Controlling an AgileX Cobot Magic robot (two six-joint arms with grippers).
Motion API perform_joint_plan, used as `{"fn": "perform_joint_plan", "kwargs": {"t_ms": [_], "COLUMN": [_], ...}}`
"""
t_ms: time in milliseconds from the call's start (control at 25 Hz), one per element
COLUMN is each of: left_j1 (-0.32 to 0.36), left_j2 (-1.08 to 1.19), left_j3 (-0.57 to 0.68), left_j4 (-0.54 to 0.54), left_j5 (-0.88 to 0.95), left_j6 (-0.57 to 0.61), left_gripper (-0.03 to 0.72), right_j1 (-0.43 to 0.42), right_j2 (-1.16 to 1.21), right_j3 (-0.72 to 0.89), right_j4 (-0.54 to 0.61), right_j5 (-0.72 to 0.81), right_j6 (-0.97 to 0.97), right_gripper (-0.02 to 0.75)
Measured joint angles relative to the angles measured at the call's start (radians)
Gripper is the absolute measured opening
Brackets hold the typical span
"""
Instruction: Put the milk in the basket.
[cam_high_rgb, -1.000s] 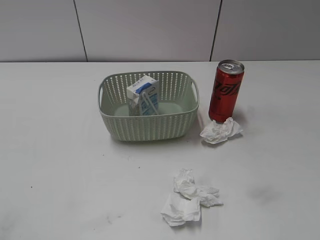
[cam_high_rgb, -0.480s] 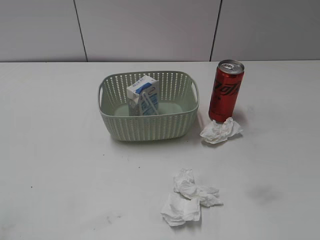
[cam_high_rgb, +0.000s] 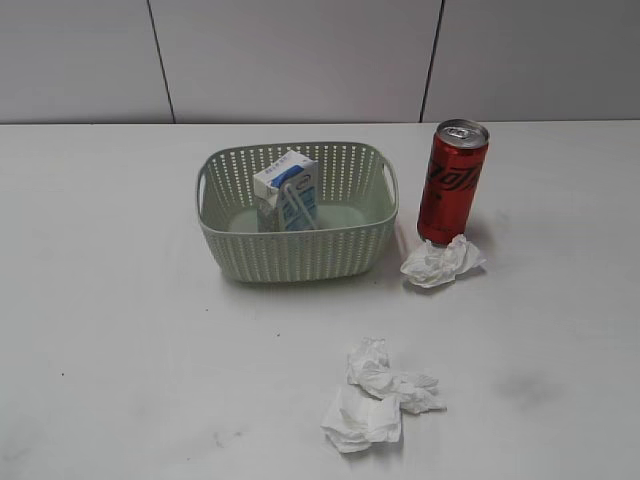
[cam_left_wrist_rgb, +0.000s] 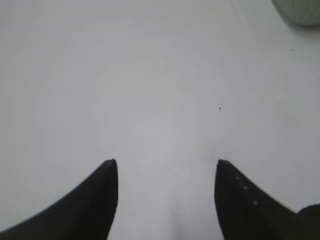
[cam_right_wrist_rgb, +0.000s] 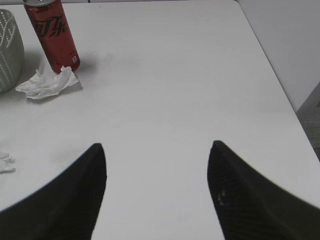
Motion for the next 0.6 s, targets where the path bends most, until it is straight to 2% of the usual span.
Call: {"fn": "perform_joint_plan", "kwargs": {"t_ms": [280,600], "left_j1": [0.106,0.123], "left_j2": [-0.218,-0.325], "left_j3": [0.0,0.0], "left_j4": [-0.001,-0.001], "left_j5": [0.001,0.001], "left_j6": [0.0,0.0], "left_gripper": [0.403,0.33], "right_j1": [0.0,0.0], "right_j2": [0.0,0.0], "right_j3": [0.0,0.0], "right_j4": [0.0,-0.001], "right_j5": [-0.001,0.0], "right_j6": [-0.001,0.0], "right_gripper": [0.499,0.499]}}
